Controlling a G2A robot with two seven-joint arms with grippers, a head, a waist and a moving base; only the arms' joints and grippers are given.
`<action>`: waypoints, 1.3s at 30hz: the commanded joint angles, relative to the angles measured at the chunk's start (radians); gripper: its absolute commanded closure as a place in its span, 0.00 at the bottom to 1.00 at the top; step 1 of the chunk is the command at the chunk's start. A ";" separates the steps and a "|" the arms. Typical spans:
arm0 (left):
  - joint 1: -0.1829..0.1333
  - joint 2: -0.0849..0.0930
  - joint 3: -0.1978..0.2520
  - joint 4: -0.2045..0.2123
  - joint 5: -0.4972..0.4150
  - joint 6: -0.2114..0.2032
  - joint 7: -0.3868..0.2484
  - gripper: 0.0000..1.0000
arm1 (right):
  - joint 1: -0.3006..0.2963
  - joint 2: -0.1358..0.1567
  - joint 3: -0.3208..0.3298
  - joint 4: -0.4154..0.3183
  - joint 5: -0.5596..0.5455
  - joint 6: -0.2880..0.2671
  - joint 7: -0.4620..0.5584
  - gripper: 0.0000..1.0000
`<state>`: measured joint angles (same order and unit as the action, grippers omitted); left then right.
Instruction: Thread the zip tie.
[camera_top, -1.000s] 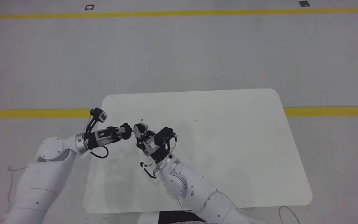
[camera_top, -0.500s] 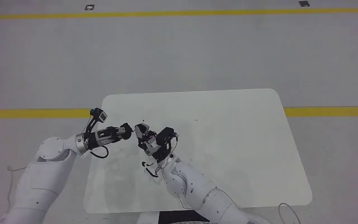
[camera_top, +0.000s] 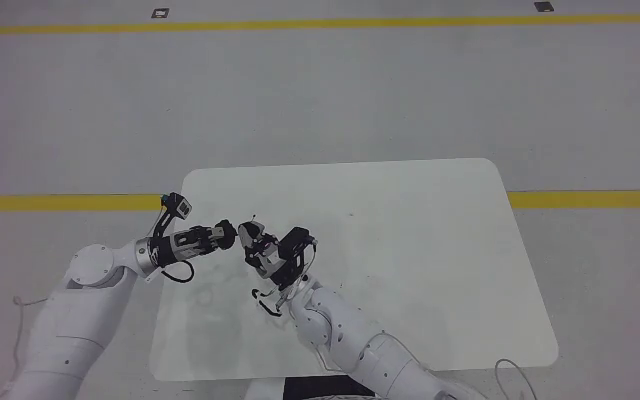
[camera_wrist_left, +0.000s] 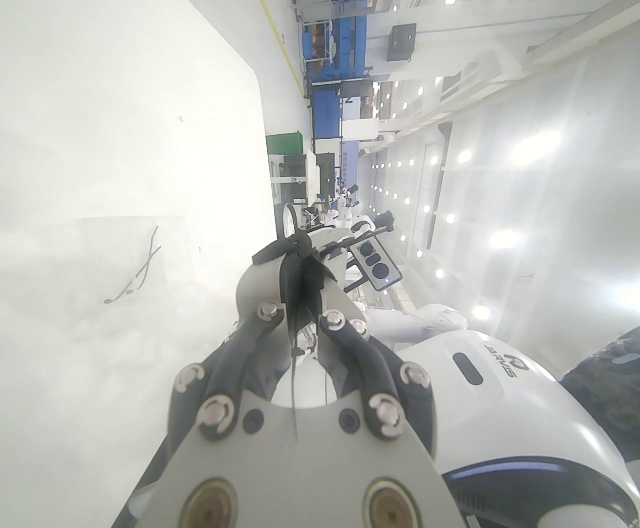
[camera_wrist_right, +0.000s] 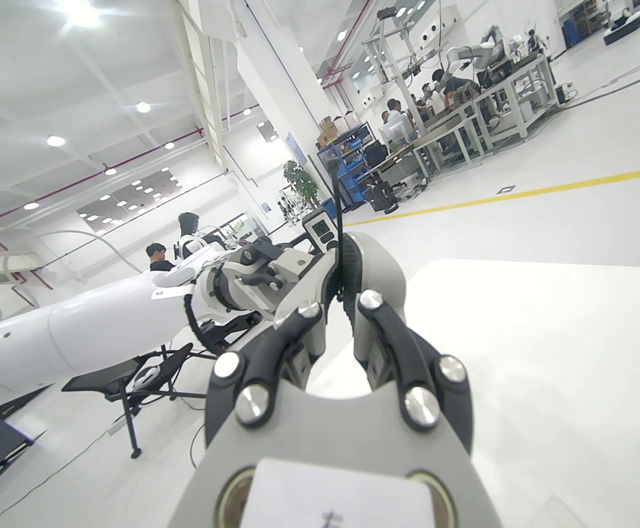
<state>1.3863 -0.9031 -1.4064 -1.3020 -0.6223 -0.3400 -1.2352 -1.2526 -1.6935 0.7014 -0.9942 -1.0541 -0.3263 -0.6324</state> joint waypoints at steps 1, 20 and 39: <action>0.000 0.000 0.000 0.000 0.000 0.000 0.000 1.00 | 0.002 -0.002 -0.001 0.005 0.000 0.005 0.003 1.00; 0.000 0.000 0.000 0.000 0.000 0.000 0.000 1.00 | 0.007 -0.012 0.003 0.024 -0.002 -0.006 -0.019 0.83; 0.000 0.000 0.000 0.000 0.000 0.000 0.000 1.00 | -0.023 -0.006 0.018 -0.025 -0.063 0.051 -0.038 0.87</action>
<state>1.3863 -0.9031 -1.4064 -1.3020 -0.6223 -0.3400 -1.2352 -1.2708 -1.7013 0.7176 -1.0100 -1.1092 -0.2821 -0.6688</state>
